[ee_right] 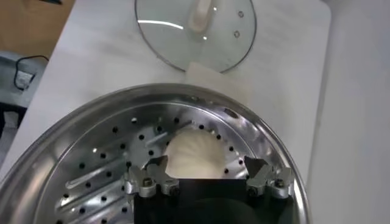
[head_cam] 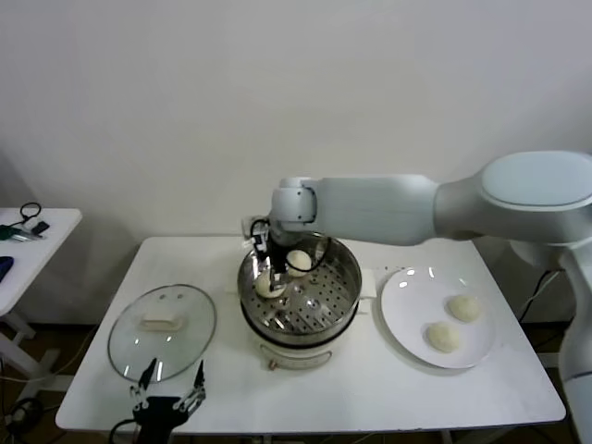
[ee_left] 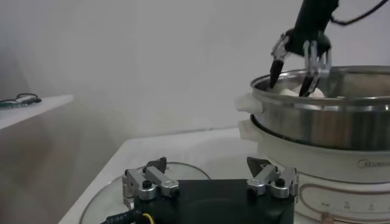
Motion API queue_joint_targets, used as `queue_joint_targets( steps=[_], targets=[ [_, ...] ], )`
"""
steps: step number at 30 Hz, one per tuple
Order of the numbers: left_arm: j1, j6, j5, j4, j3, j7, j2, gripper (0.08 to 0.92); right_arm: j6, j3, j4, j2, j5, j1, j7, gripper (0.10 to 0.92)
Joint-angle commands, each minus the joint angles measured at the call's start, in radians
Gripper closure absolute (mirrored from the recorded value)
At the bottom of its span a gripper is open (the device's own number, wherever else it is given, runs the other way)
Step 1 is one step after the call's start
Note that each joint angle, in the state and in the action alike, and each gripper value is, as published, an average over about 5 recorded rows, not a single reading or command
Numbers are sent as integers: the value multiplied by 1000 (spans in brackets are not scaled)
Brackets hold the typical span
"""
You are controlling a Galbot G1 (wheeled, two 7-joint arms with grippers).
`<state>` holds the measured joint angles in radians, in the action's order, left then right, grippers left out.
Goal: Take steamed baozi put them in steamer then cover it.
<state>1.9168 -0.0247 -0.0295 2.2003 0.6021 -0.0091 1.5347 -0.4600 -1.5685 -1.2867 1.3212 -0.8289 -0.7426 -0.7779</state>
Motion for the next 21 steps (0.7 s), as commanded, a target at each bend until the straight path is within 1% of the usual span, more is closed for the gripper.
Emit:
queue_joint_targets(
  steps=[1,3,6,10,14,18,21],
  targets=[
    [1,-1,0,1,-1,1,-1,177,132,-99,-243,-415,-52,-227,-148,202],
    [0,-1,0,2,-1,1,-1,177,140,-160,-305,-538,-19,-252,-159,202],
    [-2,-2,1,2,-2,2,-2,177,144,-258,-364,-706,92,-274,-178,203],
    [-3,-1,1,0,-3,2,-3,177,166,-352,-377,-857,259,-253,-186,203],
    [-4,2,-1,-6,-7,2,-4,177,179,-311,-361,-938,380,-135,-182,203],
    [-3,2,-2,-2,-9,2,-3,177,179,-137,-321,-974,494,78,-168,203],
    [0,2,-4,1,-9,2,-1,177,177,3,-275,-970,556,228,-161,203]
  ],
)
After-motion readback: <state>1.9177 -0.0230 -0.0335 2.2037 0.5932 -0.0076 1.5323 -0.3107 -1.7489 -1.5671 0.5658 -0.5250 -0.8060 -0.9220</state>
